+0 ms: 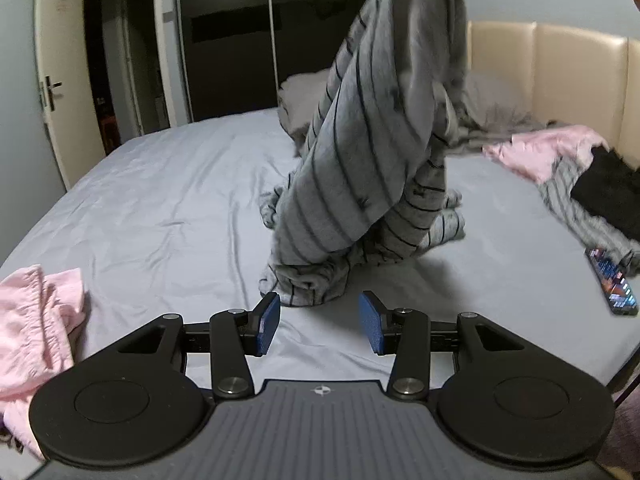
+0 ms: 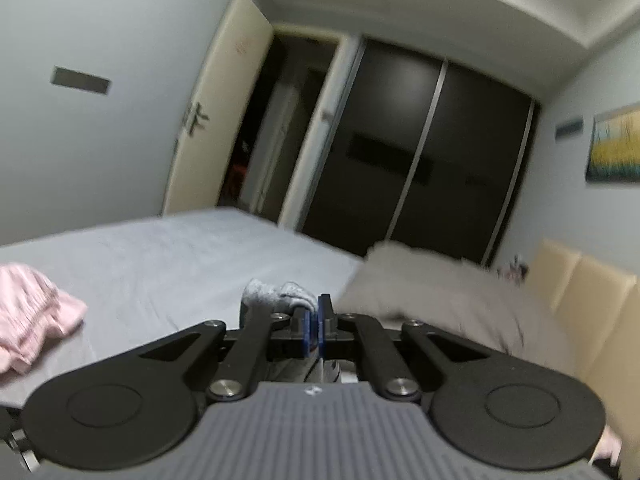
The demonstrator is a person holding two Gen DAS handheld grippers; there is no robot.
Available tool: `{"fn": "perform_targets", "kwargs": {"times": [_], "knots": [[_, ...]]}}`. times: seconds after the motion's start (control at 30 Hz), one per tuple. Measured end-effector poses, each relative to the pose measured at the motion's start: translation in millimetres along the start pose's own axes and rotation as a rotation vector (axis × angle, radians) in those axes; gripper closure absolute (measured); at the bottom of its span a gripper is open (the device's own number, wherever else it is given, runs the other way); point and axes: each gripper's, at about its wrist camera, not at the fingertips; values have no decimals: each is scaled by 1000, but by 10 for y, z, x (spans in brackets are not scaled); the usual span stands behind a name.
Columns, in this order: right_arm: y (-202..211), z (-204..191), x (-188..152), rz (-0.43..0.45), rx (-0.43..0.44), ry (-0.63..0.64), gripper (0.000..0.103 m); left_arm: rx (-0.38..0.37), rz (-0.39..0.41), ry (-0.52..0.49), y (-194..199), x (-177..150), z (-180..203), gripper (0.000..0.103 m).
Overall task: Fold clothes
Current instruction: 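Raise the shirt high with both grippers, shaking it out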
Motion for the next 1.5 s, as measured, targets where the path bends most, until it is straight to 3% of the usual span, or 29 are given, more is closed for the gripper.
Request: {"fn": "perform_targets", "kwargs": {"times": [0.33, 0.4, 0.53, 0.73, 0.77, 0.87, 1.0, 1.23, 1.5], "knots": [[658, -310, 932, 150, 58, 34, 99, -48, 162, 12, 615, 111, 14, 57], [785, -352, 1062, 178, 67, 38, 99, -65, 190, 27, 714, 133, 16, 51], [1018, -416, 1260, 241, 98, 36, 99, -98, 261, 56, 875, 216, 67, 47], [1289, -397, 1282, 264, 120, 33, 99, -159, 283, 135, 896, 456, 107, 47], [1294, -374, 1262, 257, 120, 24, 99, -173, 278, 154, 884, 477, 101, 50], [1288, -276, 1136, 236, 103, 1, 99, -187, 237, 194, 814, 528, 115, 77], [1294, -45, 968, 218, 49, -21, 99, -222, 208, 202, 758, 517, -5, 96], [1429, 334, 805, 234, -39, -57, 99, -208, 245, 145, 1033, 684, -306, 100], [1779, 634, 906, 339, -118, -95, 99, -210, 342, 28, 1605, 1338, -617, 100]]}}
Point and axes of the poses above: each gripper's, at about its wrist camera, not at the fingertips, and y roughly against the way its jaws point, z to its right, x to its top, and after that the axes turned 2 degrees about y, right-handed
